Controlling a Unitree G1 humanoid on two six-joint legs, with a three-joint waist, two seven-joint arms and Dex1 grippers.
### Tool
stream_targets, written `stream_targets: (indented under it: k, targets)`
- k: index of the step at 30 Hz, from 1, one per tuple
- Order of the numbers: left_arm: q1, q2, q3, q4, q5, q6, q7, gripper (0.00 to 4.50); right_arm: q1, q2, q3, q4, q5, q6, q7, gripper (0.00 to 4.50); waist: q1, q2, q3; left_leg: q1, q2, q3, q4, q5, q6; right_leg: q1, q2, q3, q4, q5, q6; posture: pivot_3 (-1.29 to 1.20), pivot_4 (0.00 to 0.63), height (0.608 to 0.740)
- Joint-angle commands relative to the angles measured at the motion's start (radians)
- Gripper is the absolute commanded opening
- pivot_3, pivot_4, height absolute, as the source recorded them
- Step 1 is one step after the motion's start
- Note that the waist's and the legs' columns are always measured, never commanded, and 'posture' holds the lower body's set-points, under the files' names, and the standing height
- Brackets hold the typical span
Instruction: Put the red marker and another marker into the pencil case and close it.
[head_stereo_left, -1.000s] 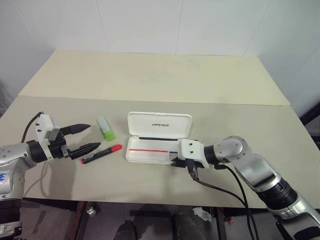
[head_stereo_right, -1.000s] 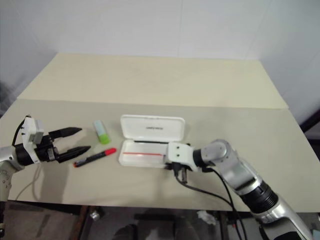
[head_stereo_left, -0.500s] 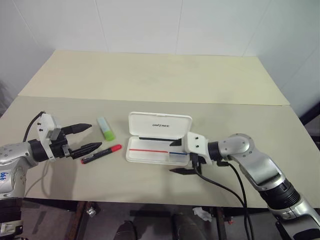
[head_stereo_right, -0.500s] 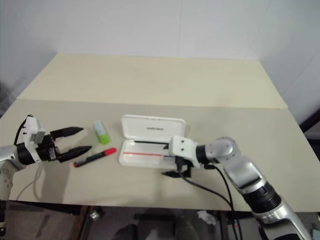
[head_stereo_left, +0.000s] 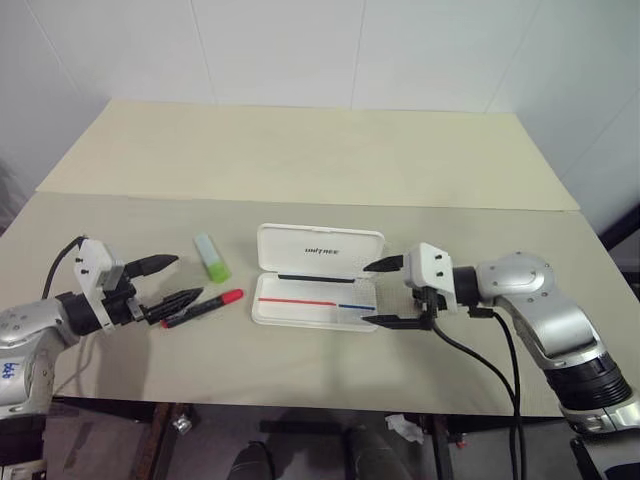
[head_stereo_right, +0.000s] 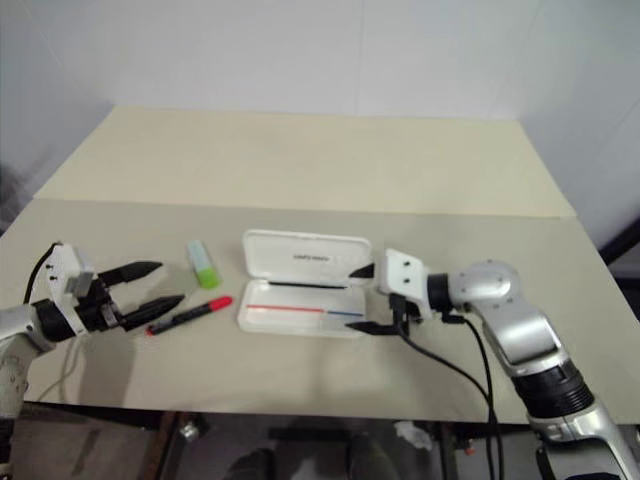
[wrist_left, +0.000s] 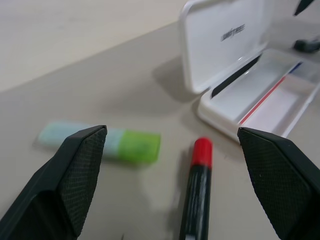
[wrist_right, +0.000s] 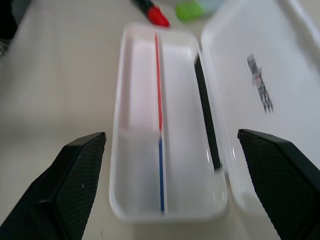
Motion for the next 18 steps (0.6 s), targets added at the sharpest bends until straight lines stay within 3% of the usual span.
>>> stream_targets:
  k: [1,8,18]
  targets:
    - [0.043,0.013,0.026,-0.054,-0.004,0.024,0.019,4.50,0.001,-0.016,-0.049,0.007,0.007,-0.033,-0.010,4.47,0.000,0.000,0.000,0.000,0.000,0.000,0.000,0.000,0.000,0.000,0.000,0.000,0.000,0.000,0.000,0.00,0.150,0.740]
    - [0.066,0.045,-0.035,-0.004,0.035,0.020,-0.035,4.50,0.043,-0.007,-0.077,-0.008,0.074,-0.019,0.019,4.47,0.002,0.000,0.000,0.000,0.000,0.000,0.001,0.000,0.000,0.000,0.000,0.000,0.000,0.000,-0.001,0.00,0.150,0.740]
    - [-0.144,0.115,-0.201,0.300,0.162,-0.076,-0.202,4.50,0.118,-0.032,-0.120,-0.027,0.147,-0.013,0.048,4.47,0.001,0.000,0.000,0.000,0.000,0.001,0.002,0.000,0.000,0.001,0.000,0.000,0.000,-0.001,-0.002,0.00,0.150,0.740]
